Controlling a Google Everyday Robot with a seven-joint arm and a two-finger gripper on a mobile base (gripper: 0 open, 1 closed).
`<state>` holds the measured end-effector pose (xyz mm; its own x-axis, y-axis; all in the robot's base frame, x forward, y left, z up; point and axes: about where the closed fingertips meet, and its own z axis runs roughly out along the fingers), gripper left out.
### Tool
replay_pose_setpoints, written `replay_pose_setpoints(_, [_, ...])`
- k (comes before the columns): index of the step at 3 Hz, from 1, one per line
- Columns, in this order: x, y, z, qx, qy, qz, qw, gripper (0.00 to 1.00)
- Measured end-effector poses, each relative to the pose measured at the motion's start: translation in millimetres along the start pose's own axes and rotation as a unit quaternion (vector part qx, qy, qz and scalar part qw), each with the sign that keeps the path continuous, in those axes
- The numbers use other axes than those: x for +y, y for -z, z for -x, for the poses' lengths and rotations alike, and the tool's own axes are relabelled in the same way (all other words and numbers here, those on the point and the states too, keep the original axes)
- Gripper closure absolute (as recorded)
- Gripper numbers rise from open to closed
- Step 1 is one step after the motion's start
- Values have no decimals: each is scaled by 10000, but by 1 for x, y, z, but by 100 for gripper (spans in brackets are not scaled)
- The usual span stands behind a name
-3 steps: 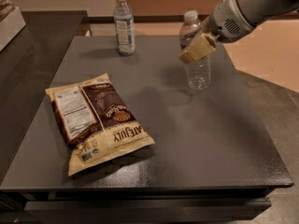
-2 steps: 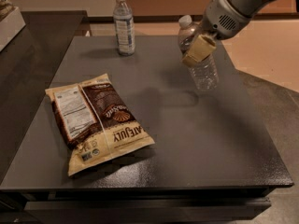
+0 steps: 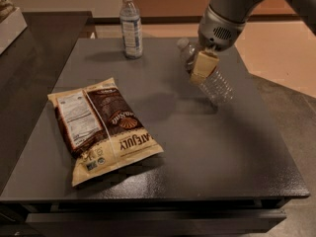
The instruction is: Knock water bottle over
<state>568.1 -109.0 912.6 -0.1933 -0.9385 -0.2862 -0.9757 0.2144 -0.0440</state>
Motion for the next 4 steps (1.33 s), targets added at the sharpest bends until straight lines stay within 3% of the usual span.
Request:
replay_pose_setpoints(2, [2,-31,6,504,246,195,9982,36])
replay_pose_setpoints(3, [-1,-33,8,464,251,142,9985,13])
replay_pose_setpoints(4, [-4,-34,11,430,258,101,9987,0])
